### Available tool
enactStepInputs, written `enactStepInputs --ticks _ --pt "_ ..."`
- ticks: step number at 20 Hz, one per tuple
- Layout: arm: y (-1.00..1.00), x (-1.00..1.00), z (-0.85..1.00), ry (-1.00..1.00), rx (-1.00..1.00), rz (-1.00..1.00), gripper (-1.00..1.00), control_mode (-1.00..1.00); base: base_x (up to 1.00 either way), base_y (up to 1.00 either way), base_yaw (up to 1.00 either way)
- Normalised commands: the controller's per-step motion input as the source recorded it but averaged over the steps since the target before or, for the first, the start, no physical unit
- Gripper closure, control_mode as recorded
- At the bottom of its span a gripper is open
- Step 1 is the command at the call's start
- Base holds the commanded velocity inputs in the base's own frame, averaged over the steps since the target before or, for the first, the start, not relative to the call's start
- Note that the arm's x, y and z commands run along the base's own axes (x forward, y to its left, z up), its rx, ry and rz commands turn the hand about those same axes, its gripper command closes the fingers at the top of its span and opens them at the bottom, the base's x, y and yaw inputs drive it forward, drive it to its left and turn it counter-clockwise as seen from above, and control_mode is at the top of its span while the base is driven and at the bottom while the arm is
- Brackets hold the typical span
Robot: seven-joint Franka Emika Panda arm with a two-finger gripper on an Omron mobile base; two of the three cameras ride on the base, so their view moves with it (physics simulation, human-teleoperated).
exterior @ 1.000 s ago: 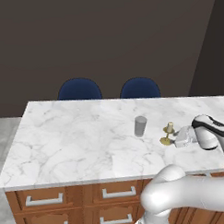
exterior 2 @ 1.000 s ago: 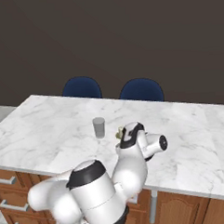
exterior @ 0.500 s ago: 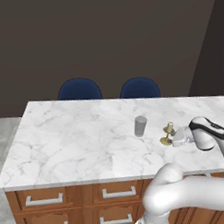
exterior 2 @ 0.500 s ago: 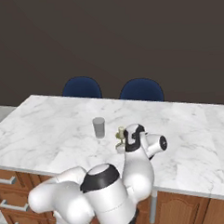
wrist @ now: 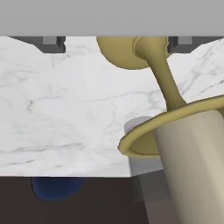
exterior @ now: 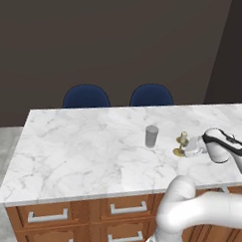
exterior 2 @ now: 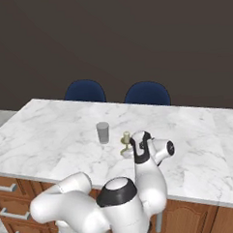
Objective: Pick the jar and candle from the dining table and place them in the open cabinet. Close the cabinet after placing the objects.
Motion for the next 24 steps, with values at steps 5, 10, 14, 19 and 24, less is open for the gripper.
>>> enactStepInputs --ticks 5,10,14,19,24 --pt "0.05 0.11 -0.11 0.0 0.0 0.0 -1.0 -1.0 0.0 0.0 0.0" --pt "0.1 0.04 -0.11 0.0 0.0 0.0 -1.0 -1.0 0.0 0.0 0.0" --pt "0.16 0.0 -0.1 0.0 0.0 -0.01 -1.0 -1.0 0.0 0.0 0.0" --pt "0.16 0.0 -0.05 0.0 0.0 -0.01 -1.0 -1.0 0.0 0.0 0.0" --pt "0.19 0.0 -0.01 0.0 0.0 0.0 -1.0 -1.0 0.0 0.0 0.0"
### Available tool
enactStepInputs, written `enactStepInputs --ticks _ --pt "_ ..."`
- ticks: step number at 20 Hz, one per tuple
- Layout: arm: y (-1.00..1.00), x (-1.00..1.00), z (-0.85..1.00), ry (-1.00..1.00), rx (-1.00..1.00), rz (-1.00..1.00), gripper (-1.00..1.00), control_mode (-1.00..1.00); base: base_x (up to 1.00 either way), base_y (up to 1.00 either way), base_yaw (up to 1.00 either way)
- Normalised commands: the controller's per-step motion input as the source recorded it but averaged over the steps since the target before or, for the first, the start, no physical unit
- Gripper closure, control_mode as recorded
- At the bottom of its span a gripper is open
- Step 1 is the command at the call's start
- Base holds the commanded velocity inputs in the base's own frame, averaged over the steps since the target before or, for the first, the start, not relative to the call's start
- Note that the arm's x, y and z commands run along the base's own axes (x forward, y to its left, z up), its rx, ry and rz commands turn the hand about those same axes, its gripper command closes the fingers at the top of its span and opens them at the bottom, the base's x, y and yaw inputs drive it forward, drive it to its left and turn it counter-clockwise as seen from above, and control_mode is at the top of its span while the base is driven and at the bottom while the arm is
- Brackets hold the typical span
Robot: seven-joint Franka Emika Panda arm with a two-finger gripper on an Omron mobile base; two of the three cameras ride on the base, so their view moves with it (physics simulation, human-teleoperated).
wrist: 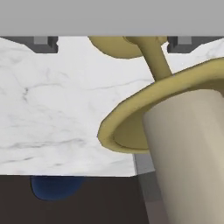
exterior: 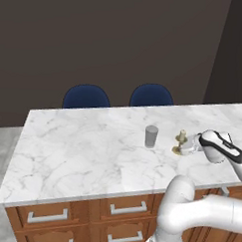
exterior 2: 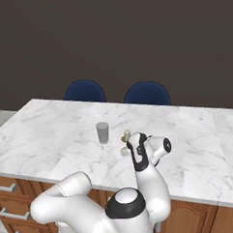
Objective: Pick the jar and candle from the dining table and place them in the open cabinet. Close the cabinet after placing the objects.
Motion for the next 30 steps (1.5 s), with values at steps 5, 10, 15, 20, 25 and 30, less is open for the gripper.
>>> enactStepInputs --ticks 5,10,15,20,25,30 --pt "0.17 0.0 -0.07 0.0 0.0 -0.01 -1.0 -1.0 0.0 0.0 0.0" --pt "0.18 0.1 -0.07 0.0 0.0 -0.02 1.0 -1.0 0.0 0.0 0.0" --pt "0.09 0.1 -0.01 0.0 0.0 -0.01 1.0 -1.0 0.0 0.0 0.0" --pt "0.01 0.08 -0.04 0.0 0.0 0.0 1.0 -1.0 0.0 0.0 0.0" --pt "0.0 0.0 0.01 0.0 0.01 0.0 1.0 -1.0 0.0 0.0 0.0" --pt "-0.11 -0.14 0.32 0.07 0.04 0.0 1.0 -1.0 0.0 0.0 0.0"
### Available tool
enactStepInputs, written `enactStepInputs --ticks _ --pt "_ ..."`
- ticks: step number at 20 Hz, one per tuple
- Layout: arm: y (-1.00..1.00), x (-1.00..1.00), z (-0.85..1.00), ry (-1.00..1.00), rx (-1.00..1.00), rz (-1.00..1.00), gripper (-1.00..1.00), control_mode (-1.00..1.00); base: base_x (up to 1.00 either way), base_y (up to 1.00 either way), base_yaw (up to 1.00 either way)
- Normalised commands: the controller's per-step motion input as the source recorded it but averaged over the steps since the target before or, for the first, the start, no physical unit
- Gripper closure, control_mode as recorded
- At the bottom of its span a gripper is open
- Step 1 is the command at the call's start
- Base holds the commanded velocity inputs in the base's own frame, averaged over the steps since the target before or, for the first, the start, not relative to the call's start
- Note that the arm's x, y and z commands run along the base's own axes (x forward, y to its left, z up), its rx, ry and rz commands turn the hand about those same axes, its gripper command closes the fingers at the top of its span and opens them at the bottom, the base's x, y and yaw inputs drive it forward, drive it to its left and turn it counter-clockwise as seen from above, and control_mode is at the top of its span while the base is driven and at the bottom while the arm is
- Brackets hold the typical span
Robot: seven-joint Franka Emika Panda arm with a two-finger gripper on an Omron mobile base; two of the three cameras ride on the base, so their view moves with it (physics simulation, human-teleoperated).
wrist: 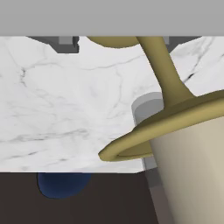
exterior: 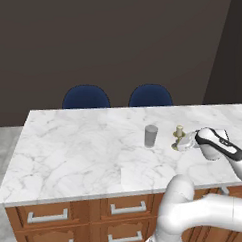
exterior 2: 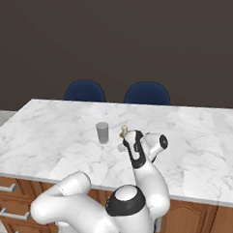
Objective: Pick the jar and candle from the dining table and place them in the open cabinet. Close the cabinet after placing the objects.
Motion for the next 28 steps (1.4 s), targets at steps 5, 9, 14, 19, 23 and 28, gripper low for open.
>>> enactStepInputs --ticks 5,9,14,19,23,28 --pt "-0.21 -0.37 0.53 0.05 0.07 0.0 1.0 -1.0 0.0 0.0 0.0" --pt "-0.27 -0.58 0.48 0.06 0.08 0.0 1.0 -1.0 0.0 0.0 0.0" --pt "-0.1 -0.76 0.22 0.0 0.06 -0.02 1.0 -1.0 0.0 0.0 0.0" --pt "0.0 -0.99 0.25 -0.04 0.01 -0.11 1.0 -1.0 0.0 0.0 0.0" --pt "0.03 -1.0 0.35 -0.16 0.0 -0.12 1.0 -1.0 0.0 0.0 0.0" --pt "0.19 -1.0 0.49 -0.15 0.0 -0.15 1.0 -1.0 0.0 0.0 0.0"
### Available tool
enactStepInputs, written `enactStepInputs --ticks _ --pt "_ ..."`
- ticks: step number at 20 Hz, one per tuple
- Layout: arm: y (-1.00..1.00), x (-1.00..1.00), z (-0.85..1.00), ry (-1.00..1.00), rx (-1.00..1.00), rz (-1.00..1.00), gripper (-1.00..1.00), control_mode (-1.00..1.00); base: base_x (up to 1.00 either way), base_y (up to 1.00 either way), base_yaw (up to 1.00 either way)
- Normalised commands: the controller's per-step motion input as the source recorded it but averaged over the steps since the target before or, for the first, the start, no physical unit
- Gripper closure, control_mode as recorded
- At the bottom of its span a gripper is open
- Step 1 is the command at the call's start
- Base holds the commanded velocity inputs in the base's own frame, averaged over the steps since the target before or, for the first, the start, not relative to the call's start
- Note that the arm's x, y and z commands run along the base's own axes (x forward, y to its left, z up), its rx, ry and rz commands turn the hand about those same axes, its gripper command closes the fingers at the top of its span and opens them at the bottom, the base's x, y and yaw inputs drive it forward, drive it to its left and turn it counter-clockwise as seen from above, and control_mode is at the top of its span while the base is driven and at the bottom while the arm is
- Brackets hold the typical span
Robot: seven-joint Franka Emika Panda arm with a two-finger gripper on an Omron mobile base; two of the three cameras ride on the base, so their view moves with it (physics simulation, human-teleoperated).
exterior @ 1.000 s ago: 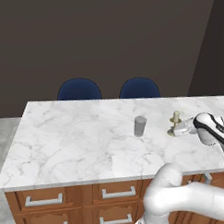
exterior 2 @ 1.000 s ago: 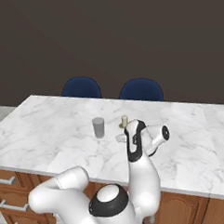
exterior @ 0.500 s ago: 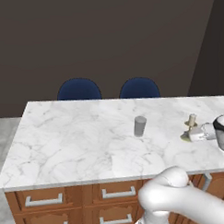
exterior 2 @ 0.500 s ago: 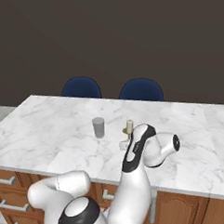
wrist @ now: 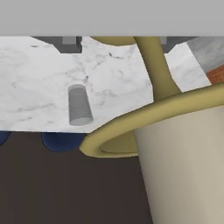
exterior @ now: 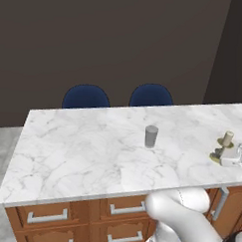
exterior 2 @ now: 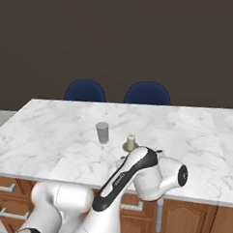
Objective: Pick the jar and candle from the dining table and place them in the open cabinet. Close the cabinet after placing the objects.
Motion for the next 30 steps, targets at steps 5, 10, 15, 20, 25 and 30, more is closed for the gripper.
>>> enactStepInputs --ticks 5,10,15,20,25,30 --pt "0.28 -0.99 0.47 -0.05 -0.03 -0.15 1.0 -1.0 0.0 0.0 0.0" --pt "0.36 -0.92 0.36 0.0 -0.05 -0.16 1.0 -1.0 0.0 0.0 0.0" --pt "0.39 -0.69 0.36 -0.01 -0.04 -0.15 1.0 -1.0 0.0 0.0 0.0" --pt "0.3 -0.34 0.54 0.0 -0.05 -0.08 1.0 -1.0 0.0 0.0 0.0" --pt "0.3 -0.06 0.5 0.01 -0.07 -0.02 1.0 -1.0 0.0 0.0 0.0" --pt "0.23 0.0 0.1 0.0 -0.05 0.0 1.0 -1.0 0.0 0.0 0.0"
